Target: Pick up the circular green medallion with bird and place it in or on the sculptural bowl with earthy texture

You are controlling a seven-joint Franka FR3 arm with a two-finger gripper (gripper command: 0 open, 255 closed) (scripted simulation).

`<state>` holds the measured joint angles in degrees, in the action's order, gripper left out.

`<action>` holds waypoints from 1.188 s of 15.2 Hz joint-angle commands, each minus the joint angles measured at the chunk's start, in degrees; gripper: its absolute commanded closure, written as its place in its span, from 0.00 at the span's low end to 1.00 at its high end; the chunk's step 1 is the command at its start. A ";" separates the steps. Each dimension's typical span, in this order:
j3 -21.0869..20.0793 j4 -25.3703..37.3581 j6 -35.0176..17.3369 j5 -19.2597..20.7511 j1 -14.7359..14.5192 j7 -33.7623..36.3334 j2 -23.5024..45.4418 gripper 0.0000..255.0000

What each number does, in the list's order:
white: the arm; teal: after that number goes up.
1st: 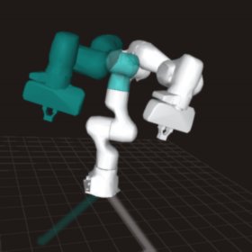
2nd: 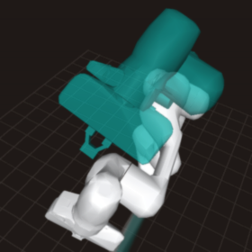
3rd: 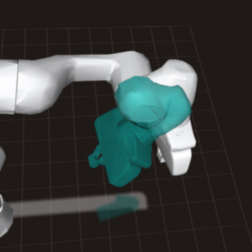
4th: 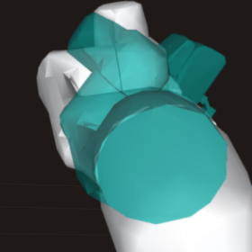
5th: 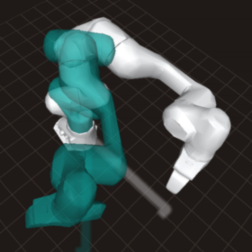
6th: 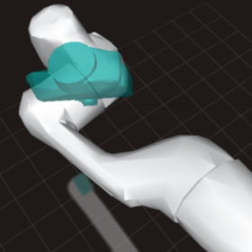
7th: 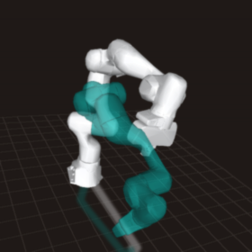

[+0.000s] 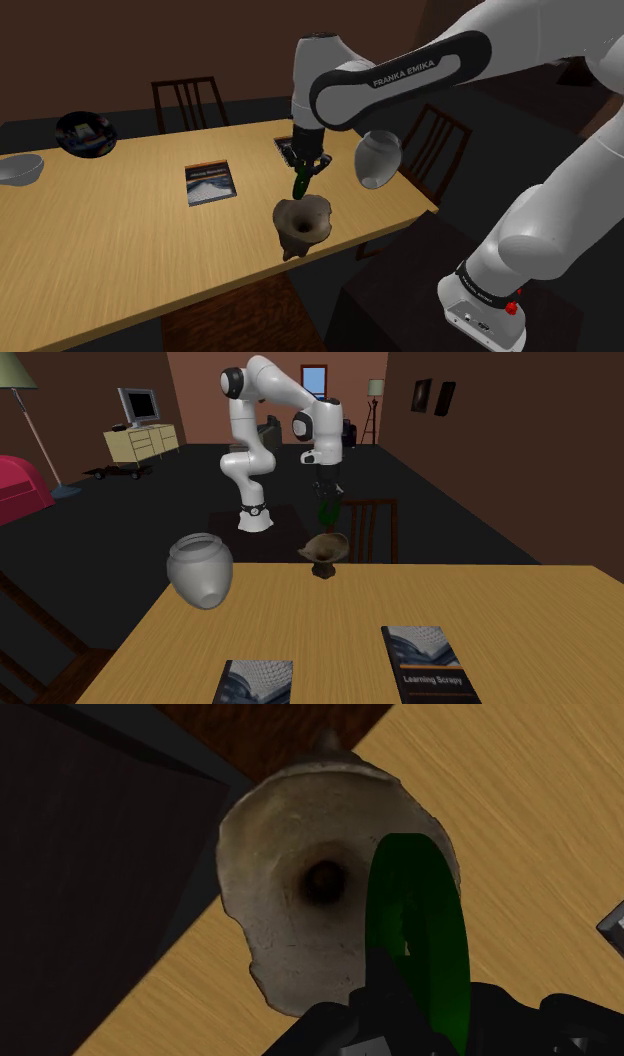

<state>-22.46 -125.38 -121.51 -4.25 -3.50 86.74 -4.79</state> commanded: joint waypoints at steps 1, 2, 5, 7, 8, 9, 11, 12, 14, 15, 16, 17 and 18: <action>-0.08 -1.08 -1.57 0.15 -0.02 0.10 0.50 1.00; -0.12 -1.51 -2.35 0.27 -0.03 0.18 0.86 1.00; -0.24 -2.75 -4.68 0.71 -0.06 0.47 2.03 1.00; -0.30 -3.51 -6.23 1.04 -0.07 0.69 2.87 1.00; -0.33 -3.87 -7.01 1.23 -0.08 0.81 3.31 1.00; -0.36 -4.22 -7.78 1.42 -0.09 0.94 3.76 1.00; -0.41 -5.01 -9.63 1.93 -0.12 1.27 4.90 1.00; -0.40 -5.01 -9.63 1.93 -0.12 1.27 4.90 1.00; -0.40 -5.01 -9.63 1.93 -0.12 1.27 4.90 1.00; -0.40 -5.01 -9.63 1.93 -0.12 1.27 4.90 1.00; -0.40 -5.01 -9.63 1.93 -0.12 1.27 4.90 1.00; -0.40 -5.01 -9.63 1.93 -0.12 1.27 4.90 1.00; -0.40 -5.01 -9.63 1.93 -0.12 1.27 4.90 1.00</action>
<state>-22.86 -130.40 -131.13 -2.32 -3.62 88.00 0.11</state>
